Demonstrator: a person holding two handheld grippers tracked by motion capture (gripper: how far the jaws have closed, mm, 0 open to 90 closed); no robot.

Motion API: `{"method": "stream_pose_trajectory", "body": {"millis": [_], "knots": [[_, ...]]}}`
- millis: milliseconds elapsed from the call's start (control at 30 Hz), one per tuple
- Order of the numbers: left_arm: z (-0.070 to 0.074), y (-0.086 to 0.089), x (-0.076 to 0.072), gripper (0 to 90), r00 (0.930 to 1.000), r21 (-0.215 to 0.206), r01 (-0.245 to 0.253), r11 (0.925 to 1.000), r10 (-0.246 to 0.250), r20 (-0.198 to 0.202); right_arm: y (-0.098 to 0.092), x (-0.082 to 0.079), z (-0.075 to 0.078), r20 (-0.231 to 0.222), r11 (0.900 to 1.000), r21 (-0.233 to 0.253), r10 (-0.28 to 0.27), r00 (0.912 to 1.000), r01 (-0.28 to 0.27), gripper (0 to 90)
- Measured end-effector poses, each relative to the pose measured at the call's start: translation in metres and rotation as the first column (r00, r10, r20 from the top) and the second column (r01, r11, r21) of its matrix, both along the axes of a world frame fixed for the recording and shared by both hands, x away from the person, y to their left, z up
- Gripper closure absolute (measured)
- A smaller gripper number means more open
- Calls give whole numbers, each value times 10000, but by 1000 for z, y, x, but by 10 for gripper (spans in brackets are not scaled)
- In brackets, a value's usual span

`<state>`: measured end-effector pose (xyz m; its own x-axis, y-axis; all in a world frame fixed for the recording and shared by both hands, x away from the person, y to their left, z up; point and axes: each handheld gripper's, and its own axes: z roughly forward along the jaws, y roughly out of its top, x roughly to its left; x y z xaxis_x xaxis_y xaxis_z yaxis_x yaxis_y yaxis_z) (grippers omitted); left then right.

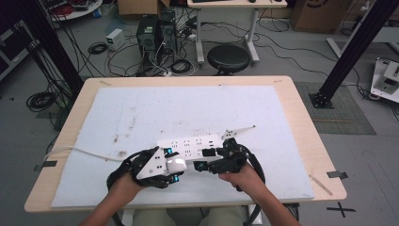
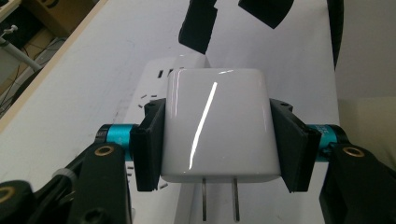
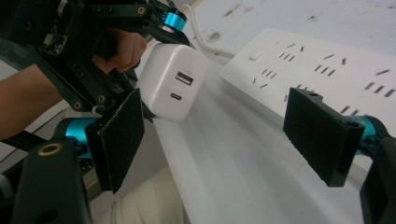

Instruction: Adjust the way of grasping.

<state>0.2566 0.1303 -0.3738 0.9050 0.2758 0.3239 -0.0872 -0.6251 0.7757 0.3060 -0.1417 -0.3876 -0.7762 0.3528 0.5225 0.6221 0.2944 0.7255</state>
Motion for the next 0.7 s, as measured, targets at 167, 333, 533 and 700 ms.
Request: {"method": "stream_pose_trajectory", "body": {"millis": [167,333,533,700], "knots": [[-1,-4,-1,425,9999,-19,100,9999,-100,94,4,1,-2,-409,9998,132,175,9990,-169,210],[0,-7,-1,425,9998,1,159,9999,-159,145,8,2,-3,-543,9997,102,223,9983,-218,210],[-2,-11,-1,425,9992,50,322,9995,-323,228,11,3,-5,-846,9993,230,304,9960,-285,210],[-4,-15,-2,424,9988,11,404,9992,-404,265,13,6,-8,-1416,9982,475,420,9890,-355,210]]}}
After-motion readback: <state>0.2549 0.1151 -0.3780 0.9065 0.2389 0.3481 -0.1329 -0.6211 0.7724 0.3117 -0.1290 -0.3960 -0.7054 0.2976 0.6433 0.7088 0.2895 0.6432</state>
